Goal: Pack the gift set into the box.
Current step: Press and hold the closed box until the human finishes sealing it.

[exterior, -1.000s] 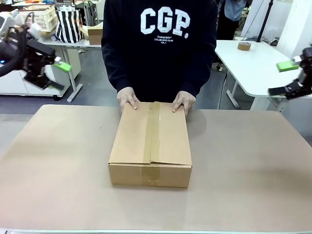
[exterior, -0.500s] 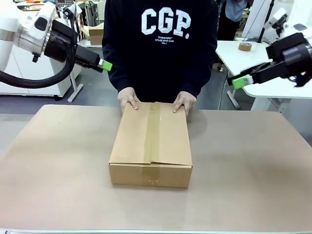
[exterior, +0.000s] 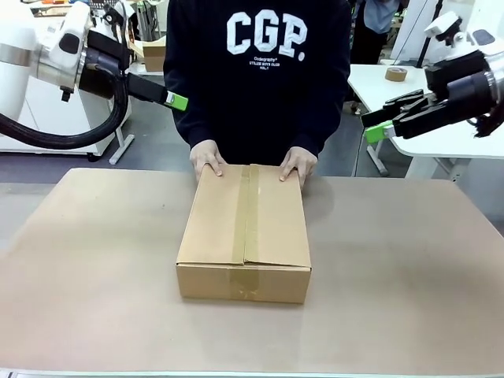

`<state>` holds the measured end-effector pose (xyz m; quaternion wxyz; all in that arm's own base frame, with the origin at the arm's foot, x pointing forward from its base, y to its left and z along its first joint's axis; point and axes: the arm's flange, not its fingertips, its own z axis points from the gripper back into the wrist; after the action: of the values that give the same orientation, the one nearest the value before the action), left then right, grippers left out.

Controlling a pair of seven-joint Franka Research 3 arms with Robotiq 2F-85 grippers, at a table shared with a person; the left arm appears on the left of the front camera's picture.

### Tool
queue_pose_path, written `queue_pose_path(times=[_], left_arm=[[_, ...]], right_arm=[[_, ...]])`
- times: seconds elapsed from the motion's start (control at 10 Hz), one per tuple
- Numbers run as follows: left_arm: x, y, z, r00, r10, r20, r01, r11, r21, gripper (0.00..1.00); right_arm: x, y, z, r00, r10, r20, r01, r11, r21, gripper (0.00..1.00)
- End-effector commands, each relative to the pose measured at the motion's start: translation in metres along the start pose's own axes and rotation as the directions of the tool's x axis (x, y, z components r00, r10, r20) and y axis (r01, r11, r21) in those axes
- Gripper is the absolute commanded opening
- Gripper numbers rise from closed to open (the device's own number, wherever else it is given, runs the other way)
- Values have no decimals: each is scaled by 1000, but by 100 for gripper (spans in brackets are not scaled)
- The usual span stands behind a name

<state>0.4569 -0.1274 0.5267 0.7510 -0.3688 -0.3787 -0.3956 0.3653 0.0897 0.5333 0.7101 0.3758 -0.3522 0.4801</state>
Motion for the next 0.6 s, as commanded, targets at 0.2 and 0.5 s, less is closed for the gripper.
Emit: queue_pose_path(times=[0.2, 0.5], left_arm=[[-26, -17, -50, 833, -407, 375, 547, 703, -454, 100], [-82, -27, -83, 842, -413, 348, 538, 695, -477, 100]], right_arm=[[3, -32, -71, 895, 429, 122, -442, 891, 102, 100], [-39, -58, -142, 854, 476, 211, -496, 867, 48, 100]])
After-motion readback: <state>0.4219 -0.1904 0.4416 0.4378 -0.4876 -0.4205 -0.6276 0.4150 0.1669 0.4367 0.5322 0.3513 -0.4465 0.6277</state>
